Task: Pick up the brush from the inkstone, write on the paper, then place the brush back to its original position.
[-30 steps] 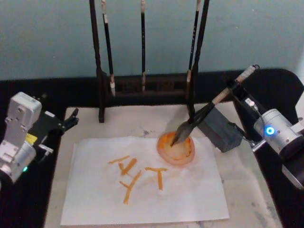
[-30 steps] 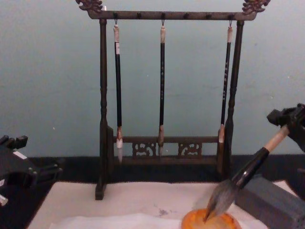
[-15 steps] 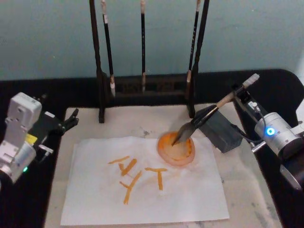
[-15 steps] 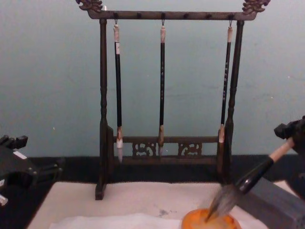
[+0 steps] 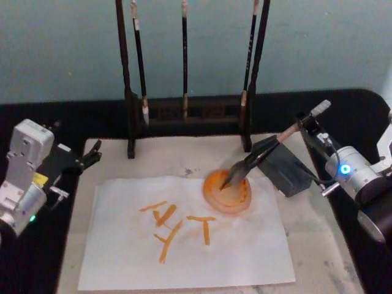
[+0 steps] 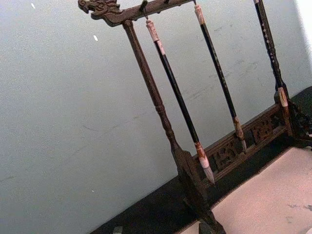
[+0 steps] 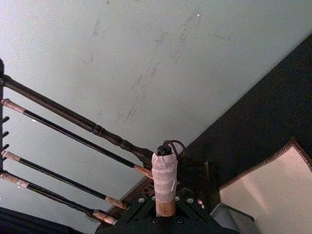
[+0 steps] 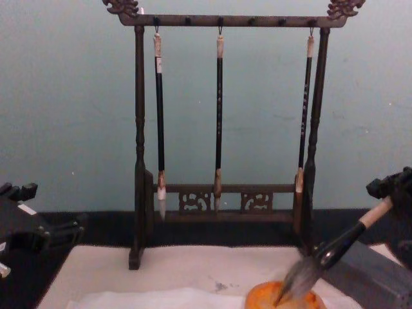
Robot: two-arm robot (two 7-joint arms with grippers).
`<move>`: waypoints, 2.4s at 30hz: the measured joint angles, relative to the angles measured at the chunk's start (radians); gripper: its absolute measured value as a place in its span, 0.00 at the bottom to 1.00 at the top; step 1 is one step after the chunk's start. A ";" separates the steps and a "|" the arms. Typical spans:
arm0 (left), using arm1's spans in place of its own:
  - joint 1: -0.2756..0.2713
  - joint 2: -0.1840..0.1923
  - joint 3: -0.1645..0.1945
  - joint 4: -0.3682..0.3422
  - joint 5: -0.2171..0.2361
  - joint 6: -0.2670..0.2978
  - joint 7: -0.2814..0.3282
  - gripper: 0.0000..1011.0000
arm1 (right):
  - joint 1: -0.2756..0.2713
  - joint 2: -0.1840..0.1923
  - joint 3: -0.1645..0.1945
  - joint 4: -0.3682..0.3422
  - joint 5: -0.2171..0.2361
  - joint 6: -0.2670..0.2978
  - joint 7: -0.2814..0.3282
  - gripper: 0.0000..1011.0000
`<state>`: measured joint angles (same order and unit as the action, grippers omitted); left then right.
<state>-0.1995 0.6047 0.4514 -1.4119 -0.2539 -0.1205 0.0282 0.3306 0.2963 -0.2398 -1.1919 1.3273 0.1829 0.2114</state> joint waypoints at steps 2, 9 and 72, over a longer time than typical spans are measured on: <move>0.000 0.000 0.000 0.000 0.000 0.000 0.000 1.00 | 0.004 0.001 -0.005 0.007 0.008 0.002 -0.001 0.00; 0.000 0.000 0.000 0.000 0.000 0.000 0.000 1.00 | 0.008 0.005 -0.021 0.016 0.032 0.006 -0.007 0.00; 0.000 0.000 0.000 0.000 0.000 0.000 0.000 1.00 | 0.109 0.051 -0.157 0.151 0.134 -0.006 0.033 0.00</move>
<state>-0.1995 0.6047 0.4514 -1.4120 -0.2539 -0.1205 0.0283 0.4399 0.3473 -0.3972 -1.0410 1.4617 0.1766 0.2441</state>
